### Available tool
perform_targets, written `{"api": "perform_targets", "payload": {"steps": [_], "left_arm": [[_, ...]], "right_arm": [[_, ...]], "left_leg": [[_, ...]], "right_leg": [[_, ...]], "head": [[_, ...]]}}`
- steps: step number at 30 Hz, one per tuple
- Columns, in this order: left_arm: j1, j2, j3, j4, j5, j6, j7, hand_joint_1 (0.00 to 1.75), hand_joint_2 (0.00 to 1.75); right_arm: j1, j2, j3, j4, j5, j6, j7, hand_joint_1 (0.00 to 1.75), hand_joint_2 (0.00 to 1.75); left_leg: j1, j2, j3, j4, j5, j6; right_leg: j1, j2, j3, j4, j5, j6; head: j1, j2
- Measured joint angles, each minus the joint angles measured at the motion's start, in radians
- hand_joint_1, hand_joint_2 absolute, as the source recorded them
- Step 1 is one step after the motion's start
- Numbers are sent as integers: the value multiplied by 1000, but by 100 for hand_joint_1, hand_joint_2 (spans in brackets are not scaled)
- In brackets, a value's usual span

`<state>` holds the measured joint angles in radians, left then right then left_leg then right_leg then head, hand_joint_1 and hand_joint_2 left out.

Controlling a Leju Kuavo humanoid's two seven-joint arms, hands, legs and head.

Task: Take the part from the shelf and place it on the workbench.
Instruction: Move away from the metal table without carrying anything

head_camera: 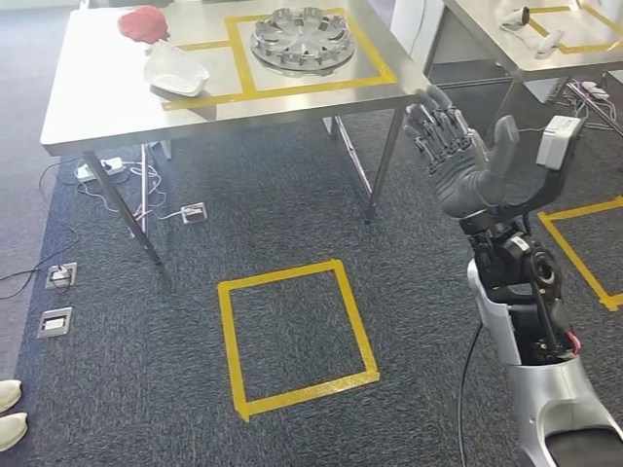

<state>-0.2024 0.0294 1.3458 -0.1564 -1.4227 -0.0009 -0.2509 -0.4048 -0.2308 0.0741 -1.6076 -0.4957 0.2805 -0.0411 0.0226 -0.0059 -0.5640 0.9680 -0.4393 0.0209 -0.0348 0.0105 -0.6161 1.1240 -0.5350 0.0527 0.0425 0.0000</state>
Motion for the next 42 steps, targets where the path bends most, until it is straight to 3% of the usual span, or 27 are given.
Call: {"api": "perform_targets", "payload": {"steps": [2, 3, 4, 7, 8, 10, 12, 14, 16, 17, 18, 19, 21, 23, 26, 28, 29, 31, 32, 33, 34, 35, 36, 38, 40, 42], "left_arm": [[3, 0, 0, 0, 2, 0, -2, 0, 0], [4, 0, 0, 0, 2, 0, -2, 0, 0], [5, 0, 0, 0, 2, 0, -3, 0, 0], [5, -3, 0, 0, 2, 0, -5, 0, 0], [5, -3, 0, 0, 2, 0, -5, 0, 0], [7, -3, 0, 0, 3, 0, -5, 0, 0], [8, -3, 0, 0, 3, 0, -6, 0, 0], [7, -2, 0, 0, 3, 0, -7, 0, 0], [8, 0, 0, 0, 4, 0, -8, 0, 0], [9, 1, 0, 0, 4, 0, -8, 0, 0], [10, 1, 0, 0, 4, 0, -8, 0, 0], [11, 1, 0, 0, 4, 0, -8, 0, 0], [10, 2, 0, 0, 4, 0, -8, 0, 0], [10, 4, 0, 0, 3, 0, -8, 0, 0], [9, 3, 0, 0, 1, 0, -8, 0, 0], [7, 3, 0, 0, 0, -1, -8, 0, 0], [6, 3, 0, 0, -1, -1, -8, 0, 0], [7, 3, 0, 0, -2, -1, -8, 0, 0], [7, 3, 0, 0, -2, -1, -8, 0, 0], [8, 3, 0, 0, -2, -1, -8, 0, 0], [8, 3, 0, 0, -2, -1, -8, 0, 0], [8, 2, 0, 0, -2, -1, -8, 0, 0], [7, 2, 0, 0, -3, -1, -8, 0, 0], [7, 1, 0, 0, -4, -2, -8, 0, 0], [7, 0, 0, 0, -5, -2, -8, 0, 0], [7, 0, 0, 0, -5, -2, -8, 0, 0]], "right_arm": [[-2, 0, 2, 0, 0, -1, 0, 0, 0], [-1, 0, 3, 0, 0, -1, -1, 0, 0], [-1, 0, 4, 0, 0, -1, -1, 0, 0], [-6, 0, 6, 0, 0, -1, -1, 0, 0], [-9, 0, 6, 0, 0, -1, -1, 0, 0], [-13, 0, 7, 0, 0, -1, -1, 0, 0], [-13, 1, 8, 0, -1, -1, -2, 0, 0], [-14, 1, 10, -1, -1, -1, -2, 0, 0], [-11, 2, 10, -1, -1, -2, -2, 0, 0], [-8, 3, 11, -1, -1, -3, -2, 0, 0], [-6, 4, 12, -1, -1, -3, -2, 0, 0], [-5, 4, 12, -1, -1, -3, -2, 0, 0], [-4, 5, 13, -1, -1, -5, -1, 0, 0], [-4, 5, 13, -2, -1, -8, -1, 0, 0], [-1, 6, 13, -6, -2, -11, -1, 0, 0], [1, 6, 11, -9, -3, -13, -1, 0, 0], [2, 6, 11, -10, -3, -14, -1, 0, 0], [4, 6, 10, -11, -2, -16, -1, 0, 0], [7, 6, 10, -11, -1, -17, -1, 0, 0], [9, 6, 10, -11, 0, -18, 0, 0, 0], [10, 6, 10, -11, 0, -18, 0, 0, 0], [11, 6, 9, -11, 0, -18, 0, 0, 0], [10, 6, 9, -12, -1, -18, 0, 0, 0], [9, 6, 7, -15, -1, -19, 0, 0, 0], [9, 6, 5, -19, -1, -19, 0, 0, 0], [11, 6, 5, -20, -1, -20, 1, 0, 0]], "left_leg": [[-9, 5, 2, 0, -2, 6], [-14, 7, 4, 1, -4, 8], [-18, 9, 7, 1, -5, 11], [-29, 14, 19, 1, -12, 13], [-31, 16, 19, 1, -14, 11], [-33, 24, 14, 1, -13, 5], [-33, 27, 10, 9, -21, -4], [-31, 19, -22, 81, -64, -16], [-24, 13, -90, 220, -127, -27], [-20, 12, -121, 278, -144, -31], [-16, 12, -136, 301, -141, -35], [-12, 12, -130, 281, -119, -38], [-2, 6, -68, 145, -43, -44], [2, -9, -14, 31, -1, -44], [-3, -9, -4, 5, 3, -24], [-3, -1, -2, 2, 5, -10], [-3, 4, -2, 0, 7, -4], [-6, 12, -2, 0, 6, 3], [-9, 17, -1, 0, 5, 5], [-11, 21, -1, 0, 4, 6], [-13, 25, 1, 1, 3, 7], [-15, 29, 4, 1, 2, 7], [-17, 33, 7, 1, 1, 6], [-21, 39, 10, 1, -2, 2], [-23, 49, 9, 1, -2, -4], [-22, 57, 10, 3, -6, -14]], "right_leg": [[6, -2, -59, 129, -42, -6], [9, -2, -67, 143, -35, -11], [13, -3, -54, 114, -9, -19], [34, -20, 38, -84, 86, -51], [40, -26, 60, -128, 96, -58], [45, -27, 73, -157, 93, -61], [37, -21, 81, -172, 97, -62], [28, -16, 87, -185, 105, -64], [27, -12, 85, -186, 107, -66], [27, -9, 84, -186, 107, -66], [25, -6, 84, -186, 107, -65], [23, -1, 84, -185, 107, -63], [19, 8, 86, -183, 105, -55], [18, 18, 82, -176, 102, -42], [17, 30, 77, -177, 103, -22], [15, 21, 68, -153, 84, -12], [15, 12, 50, -109, 56, -8], [15, -1, -13, 36, -17, -4], [15, -1, -43, 103, -42, -3], [15, -2, -59, 138, -48, -4], [16, -2, -55, 131, -32, -7], [18, -5, -31, 81, 1, -12], [21, -14, 7, 3, 41, -20], [33, -36, 68, -128, 90, -35], [42, -42, 82, -168, 94, -42], [38, -30, 82, -177, 100, -48]], "head": [[12, 0], [17, 0], [20, 0], [27, 0], [28, 0], [27, 0], [25, 0], [17, 0], [4, 0], [-2, 0], [-7, 0], [-10, 0], [-16, 0], [-21, 0], [-19, 0], [-13, 0], [-7, 0], [9, 0], [14, 0], [19, 0], [22, 0], [26, 0], [30, 0], [33, 0], [32, 0], [29, 0]]}}
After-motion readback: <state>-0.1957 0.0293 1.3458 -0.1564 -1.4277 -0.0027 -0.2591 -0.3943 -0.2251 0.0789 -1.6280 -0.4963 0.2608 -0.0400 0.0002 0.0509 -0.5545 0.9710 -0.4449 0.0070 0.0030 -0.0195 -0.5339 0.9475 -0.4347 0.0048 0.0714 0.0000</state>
